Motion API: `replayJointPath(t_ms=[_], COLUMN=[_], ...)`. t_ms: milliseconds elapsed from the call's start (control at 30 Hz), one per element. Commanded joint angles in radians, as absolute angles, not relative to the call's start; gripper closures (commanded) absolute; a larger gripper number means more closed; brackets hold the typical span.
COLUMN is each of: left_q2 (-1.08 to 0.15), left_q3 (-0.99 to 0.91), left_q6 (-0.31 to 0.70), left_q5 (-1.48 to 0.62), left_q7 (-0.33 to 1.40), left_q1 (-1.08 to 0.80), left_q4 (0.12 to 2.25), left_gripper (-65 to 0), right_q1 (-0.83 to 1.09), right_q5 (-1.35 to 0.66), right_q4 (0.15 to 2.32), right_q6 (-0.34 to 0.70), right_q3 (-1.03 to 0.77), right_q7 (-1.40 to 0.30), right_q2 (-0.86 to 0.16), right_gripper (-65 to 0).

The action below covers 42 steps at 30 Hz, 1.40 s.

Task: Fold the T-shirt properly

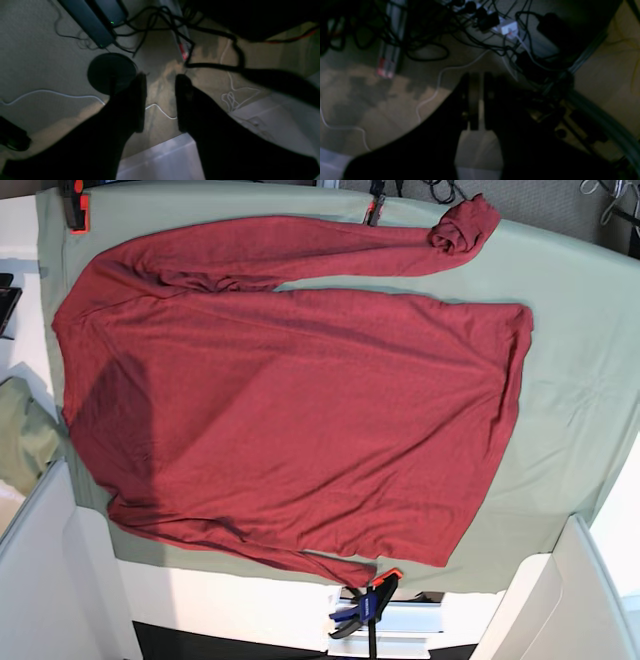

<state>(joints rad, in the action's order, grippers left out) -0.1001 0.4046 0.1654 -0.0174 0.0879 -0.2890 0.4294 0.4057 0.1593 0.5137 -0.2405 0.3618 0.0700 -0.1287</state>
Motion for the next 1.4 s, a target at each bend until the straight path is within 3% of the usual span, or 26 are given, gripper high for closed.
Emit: replayJointPath(t_ms=[0, 233, 500, 733, 1100, 1200, 1300, 1367], left_q2=[-0.116, -0.192, -0.237, -0.256, -0.307, -0.332, -0.348, -0.350], left_q3=[0.404, 0.334, -0.004, -0.170, -0.289, -0.319, -0.344, -0.360], left_q6=[0.169, 0.199, 0.494, 0.694, 0.698, 0.698, 0.698, 0.698], left_q5=[-0.020, -0.086, -0.326, -0.502, -0.618, -0.641, -0.669, -0.699], left_q7=[0.086, 0.091, 0.134, 0.178, 0.185, 0.187, 0.213, 0.231], left_q1=[-0.315, -0.456, -0.665, -0.839, -1.006, -1.023, -1.023, -1.023], left_q4=[0.459, 0.695, 1.052, 1.357, 1.697, 1.755, 1.794, 1.808], left_gripper=[-23.0, -23.0, -23.0, -23.0, -23.0, -23.0, -23.0, -23.0], right_q1=[0.438, 0.582, 0.740, 0.871, 0.951, 0.945, 0.902, 0.857], right_q5=[0.171, 0.274, 0.348, 0.460, 0.619, 0.596, 0.499, 0.432], right_q4=[0.539, 0.789, 1.103, 1.365, 1.753, 1.848, 1.920, 1.941], right_q6=[-0.243, -0.255, -0.311, -0.379, -0.424, -0.431, -0.514, -0.548], right_q3=[0.361, 0.361, 0.361, 0.361, 0.332, 0.267, 0.189, 0.131], right_q7=[0.073, -0.069, -0.149, -0.226, -0.327, -0.326, -0.326, -0.326], right_q2=[-0.139, -0.191, -0.292, -0.372, -0.437, -0.437, -0.436, -0.429], right_gripper=[-4.9, -4.9, -4.9, -4.9, -5.1, -13.7, -27.0, -31.4])
